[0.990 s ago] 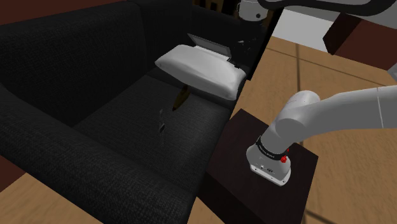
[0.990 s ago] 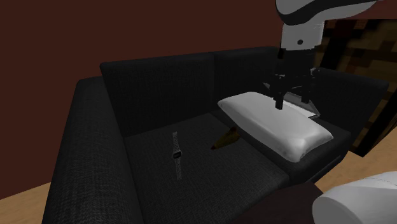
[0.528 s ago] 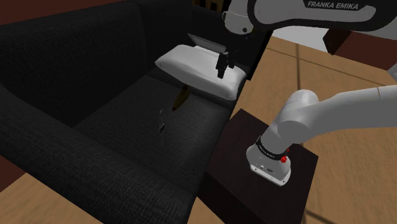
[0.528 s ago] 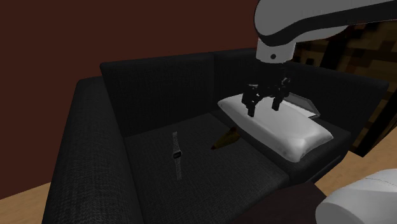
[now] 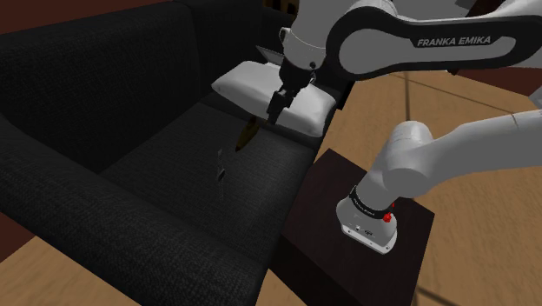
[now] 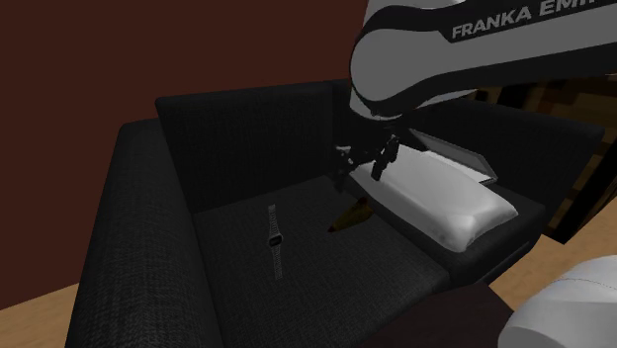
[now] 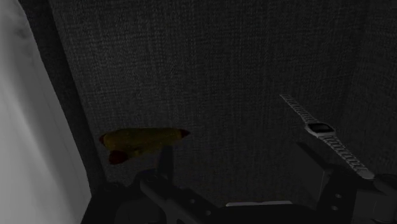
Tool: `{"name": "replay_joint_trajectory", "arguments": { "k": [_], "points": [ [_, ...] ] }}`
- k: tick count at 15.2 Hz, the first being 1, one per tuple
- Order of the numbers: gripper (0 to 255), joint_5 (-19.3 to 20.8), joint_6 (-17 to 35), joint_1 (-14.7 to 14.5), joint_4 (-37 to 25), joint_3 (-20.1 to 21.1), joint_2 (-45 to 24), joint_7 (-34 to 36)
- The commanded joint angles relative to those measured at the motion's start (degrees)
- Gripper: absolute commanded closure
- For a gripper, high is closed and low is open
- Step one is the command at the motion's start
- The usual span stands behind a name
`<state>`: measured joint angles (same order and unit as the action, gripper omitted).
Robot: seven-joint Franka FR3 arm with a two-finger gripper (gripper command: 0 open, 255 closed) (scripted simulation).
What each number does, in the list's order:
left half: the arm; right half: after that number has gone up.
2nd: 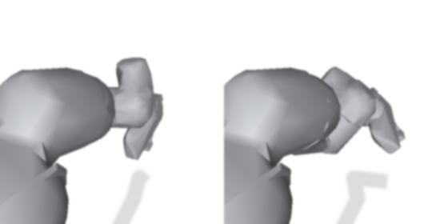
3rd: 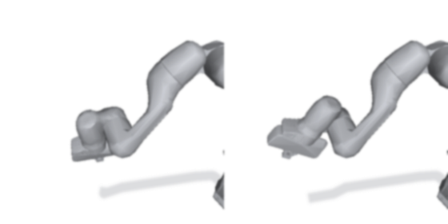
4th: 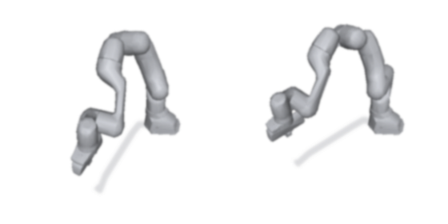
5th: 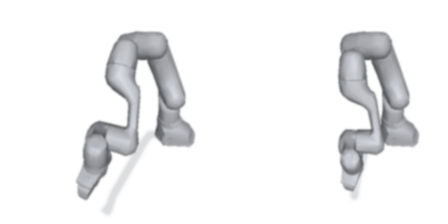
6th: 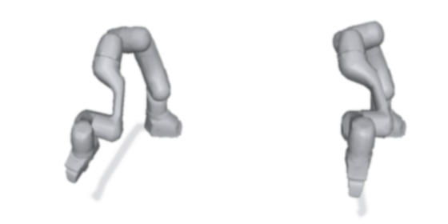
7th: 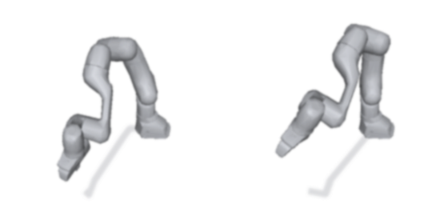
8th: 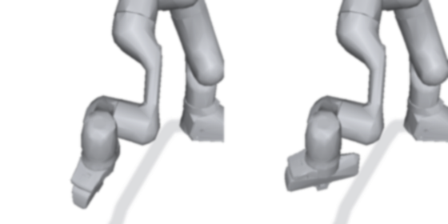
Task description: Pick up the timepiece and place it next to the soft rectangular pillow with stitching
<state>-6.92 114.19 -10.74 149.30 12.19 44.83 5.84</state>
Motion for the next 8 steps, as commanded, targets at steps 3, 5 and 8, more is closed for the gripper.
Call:
{"name": "replay_joint_trajectory", "arguments": {
  "k": [3, 5, 8],
  "points": [
    [0, -2.23, 9.06, -2.68, 1.02, 4.20, -2.64, 1.78],
    [0, -2.98, 13.42, -3.79, 1.17, 6.44, -4.21, 2.77],
    [0, -3.60, 19.95, -4.99, 0.97, 10.03, -6.94, 4.41]
  ]
}}
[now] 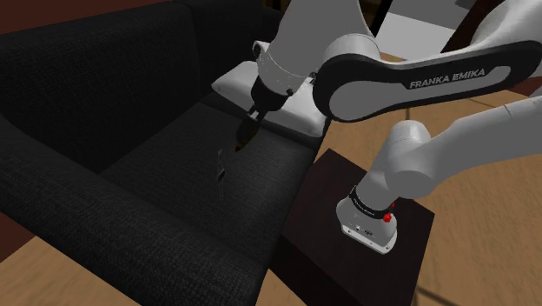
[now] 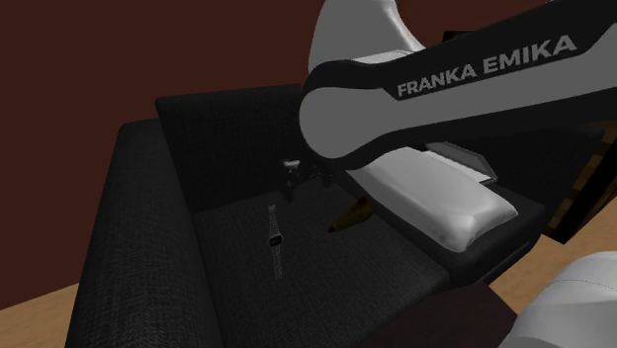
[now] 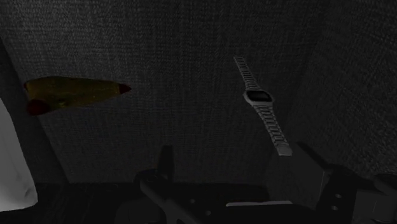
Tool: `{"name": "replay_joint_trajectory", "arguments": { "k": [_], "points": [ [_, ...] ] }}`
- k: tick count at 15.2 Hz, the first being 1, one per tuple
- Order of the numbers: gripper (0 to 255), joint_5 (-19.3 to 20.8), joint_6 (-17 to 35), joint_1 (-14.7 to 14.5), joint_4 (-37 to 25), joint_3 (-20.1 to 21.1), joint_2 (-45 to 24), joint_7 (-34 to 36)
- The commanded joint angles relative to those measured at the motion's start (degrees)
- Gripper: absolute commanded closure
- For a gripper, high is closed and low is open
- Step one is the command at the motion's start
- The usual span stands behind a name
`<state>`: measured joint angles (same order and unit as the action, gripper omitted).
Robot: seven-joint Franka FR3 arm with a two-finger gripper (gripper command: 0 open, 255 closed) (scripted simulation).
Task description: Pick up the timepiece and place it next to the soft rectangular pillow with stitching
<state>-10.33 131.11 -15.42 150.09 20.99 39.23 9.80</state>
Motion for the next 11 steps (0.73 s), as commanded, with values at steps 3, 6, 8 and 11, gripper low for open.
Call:
{"name": "replay_joint_trajectory", "arguments": {
  "k": [3, 6, 8, 11],
  "points": [
    [0, 0.00, 9.49, -0.81, -0.51, 5.16, -4.46, 2.42],
    [0, 0.53, 13.10, -0.49, -0.78, 7.26, -6.62, 3.52],
    [0, 0.88, 14.96, 0.10, -0.48, 7.89, -8.16, 3.80],
    [0, 1.57, 17.73, 1.11, -0.14, 8.92, -10.58, 4.33]
  ]
}}
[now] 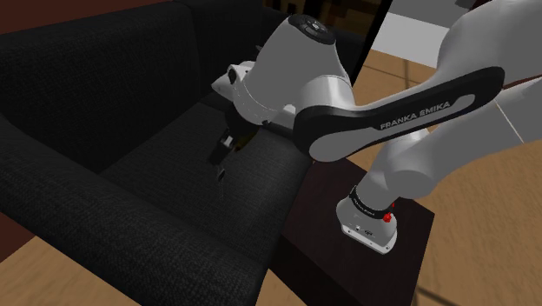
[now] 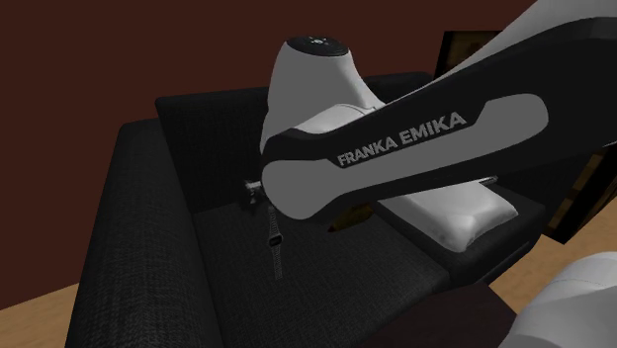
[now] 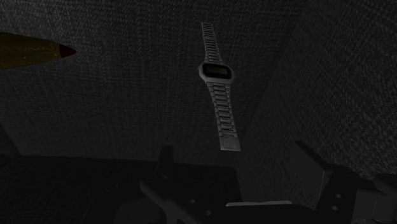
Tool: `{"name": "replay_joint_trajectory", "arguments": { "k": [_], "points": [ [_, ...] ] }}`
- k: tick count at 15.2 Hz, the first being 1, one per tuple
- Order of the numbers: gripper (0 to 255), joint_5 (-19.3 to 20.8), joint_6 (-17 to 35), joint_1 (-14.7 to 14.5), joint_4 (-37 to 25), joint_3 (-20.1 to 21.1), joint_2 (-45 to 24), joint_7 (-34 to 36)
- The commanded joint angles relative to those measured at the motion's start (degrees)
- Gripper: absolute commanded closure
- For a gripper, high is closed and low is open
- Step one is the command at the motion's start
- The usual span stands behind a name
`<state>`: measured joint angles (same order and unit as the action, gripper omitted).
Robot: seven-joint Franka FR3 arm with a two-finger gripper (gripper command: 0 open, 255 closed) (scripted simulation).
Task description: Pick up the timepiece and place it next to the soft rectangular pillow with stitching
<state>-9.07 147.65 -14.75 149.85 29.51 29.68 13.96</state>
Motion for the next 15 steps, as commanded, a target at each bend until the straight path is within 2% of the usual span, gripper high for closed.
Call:
{"name": "replay_joint_trajectory", "arguments": {
  "k": [1, 9, 10, 15],
  "points": [
    [0, 0.76, 2.64, 1.06, 0.23, 0.98, -2.35, 0.51],
    [0, 0.76, 2.63, 1.05, 0.24, 0.98, -2.34, 0.51],
    [255, 0.76, 2.63, 1.05, 0.24, 0.98, -2.34, 0.51],
    [255, 0.76, 2.64, 1.05, 0.24, 0.97, -2.34, 0.50]
  ]
}}
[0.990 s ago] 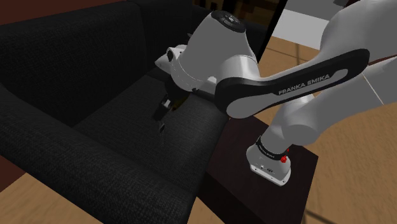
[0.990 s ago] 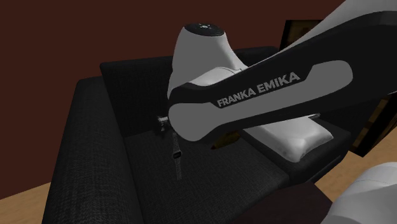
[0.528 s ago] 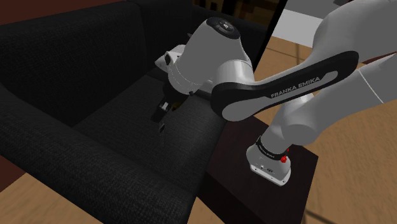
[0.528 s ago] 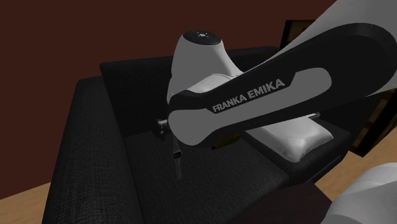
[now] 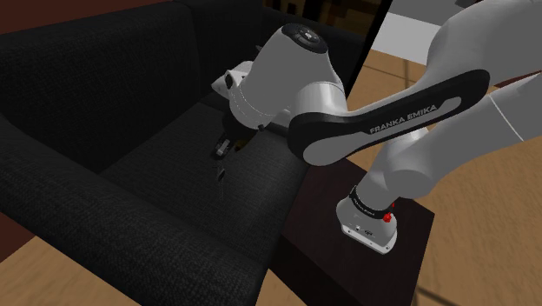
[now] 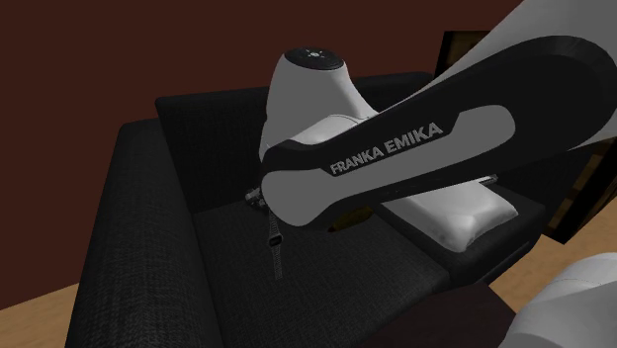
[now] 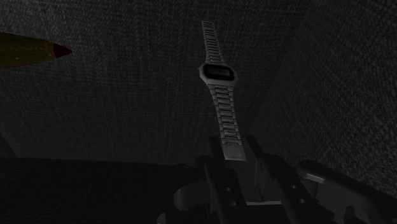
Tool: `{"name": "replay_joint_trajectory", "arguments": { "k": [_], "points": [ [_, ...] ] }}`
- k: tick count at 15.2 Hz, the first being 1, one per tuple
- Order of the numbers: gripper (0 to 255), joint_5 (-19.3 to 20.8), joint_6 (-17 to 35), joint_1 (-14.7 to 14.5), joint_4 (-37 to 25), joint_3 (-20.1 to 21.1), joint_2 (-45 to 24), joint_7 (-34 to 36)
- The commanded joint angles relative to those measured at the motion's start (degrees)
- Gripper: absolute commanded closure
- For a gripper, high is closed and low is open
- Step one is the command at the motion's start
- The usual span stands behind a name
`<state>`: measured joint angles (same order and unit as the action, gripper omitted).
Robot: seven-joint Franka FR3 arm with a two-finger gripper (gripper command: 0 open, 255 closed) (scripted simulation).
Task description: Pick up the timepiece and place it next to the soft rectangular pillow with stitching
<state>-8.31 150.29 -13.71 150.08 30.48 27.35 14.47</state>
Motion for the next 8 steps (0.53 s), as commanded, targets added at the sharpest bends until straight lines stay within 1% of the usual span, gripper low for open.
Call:
{"name": "replay_joint_trajectory", "arguments": {
  "k": [1, 4, 8],
  "points": [
    [255, 0.00, 0.00, 0.00, 0.02, 0.00, -0.01, 0.00],
    [255, 0.01, 0.00, 0.01, 0.00, 0.01, -0.02, 0.01],
    [255, -0.34, -3.60, -0.50, -1.91, -1.13, 1.68, -0.71]
  ]
}}
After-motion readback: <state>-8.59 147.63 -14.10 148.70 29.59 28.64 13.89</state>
